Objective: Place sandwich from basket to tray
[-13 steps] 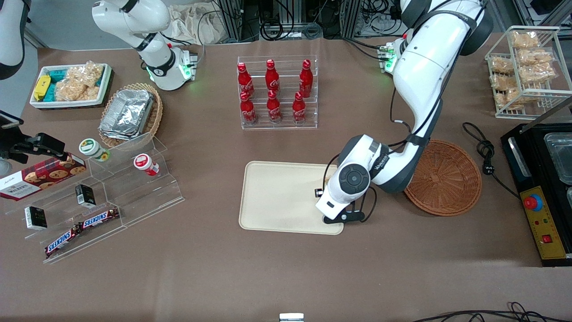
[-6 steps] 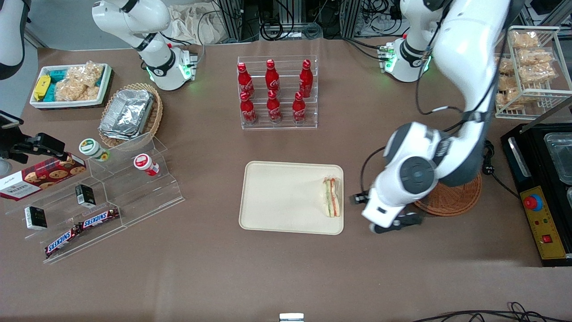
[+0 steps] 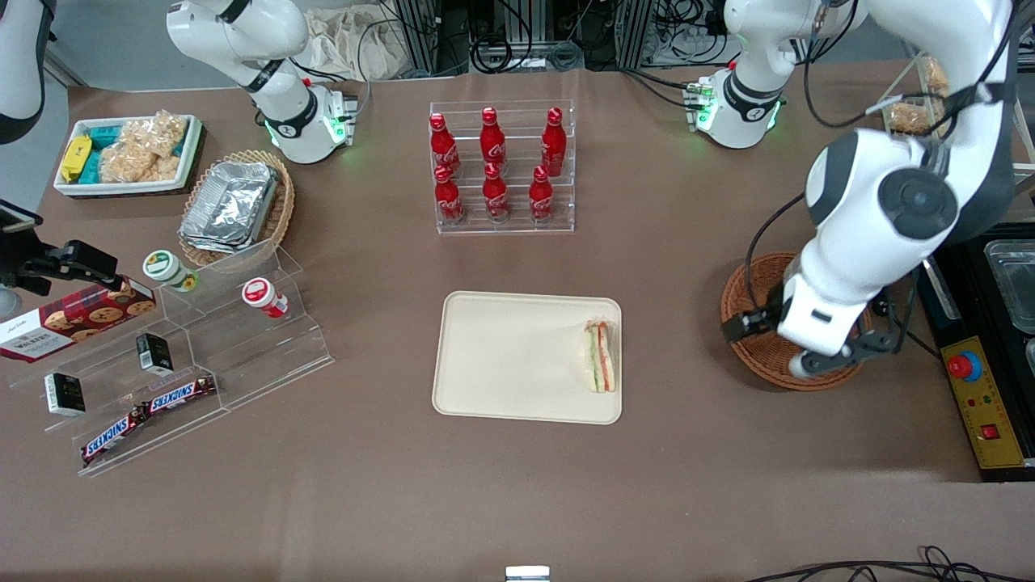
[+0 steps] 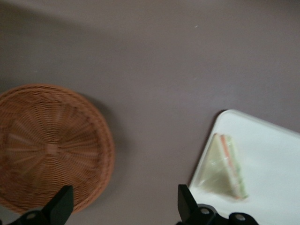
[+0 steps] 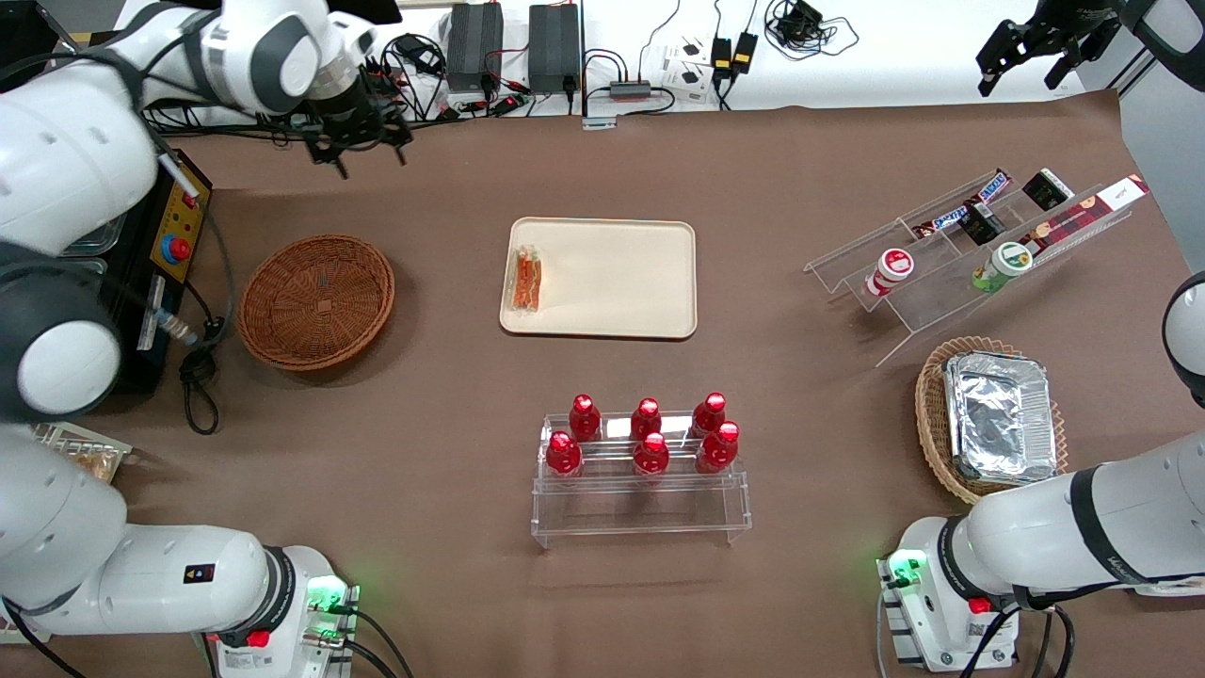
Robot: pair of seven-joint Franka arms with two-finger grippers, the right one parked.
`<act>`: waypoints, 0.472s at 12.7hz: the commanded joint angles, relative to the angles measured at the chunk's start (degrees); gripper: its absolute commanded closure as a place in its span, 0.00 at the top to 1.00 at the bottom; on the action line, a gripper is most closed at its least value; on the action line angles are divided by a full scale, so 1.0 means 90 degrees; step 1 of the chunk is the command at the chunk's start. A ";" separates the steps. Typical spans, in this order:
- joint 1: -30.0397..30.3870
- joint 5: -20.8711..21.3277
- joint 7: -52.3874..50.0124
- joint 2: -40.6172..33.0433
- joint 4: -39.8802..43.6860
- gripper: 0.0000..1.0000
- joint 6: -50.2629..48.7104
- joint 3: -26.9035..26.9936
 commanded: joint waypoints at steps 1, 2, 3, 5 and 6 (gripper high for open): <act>0.0492 -0.0150 0.1484 -0.1051 -0.1154 1.00 -0.0192 -0.0025; 0.0620 -0.0150 0.1857 -0.1082 -0.1058 1.00 -0.0505 -0.0025; 0.0795 -0.0150 0.2189 -0.1072 -0.0835 1.00 -0.0760 -0.0025; 0.1040 -0.0150 0.2766 -0.0898 -0.0220 1.00 -0.1481 -0.0025; 0.1128 -0.0141 0.3011 -0.0723 0.0150 1.00 -0.1794 -0.0025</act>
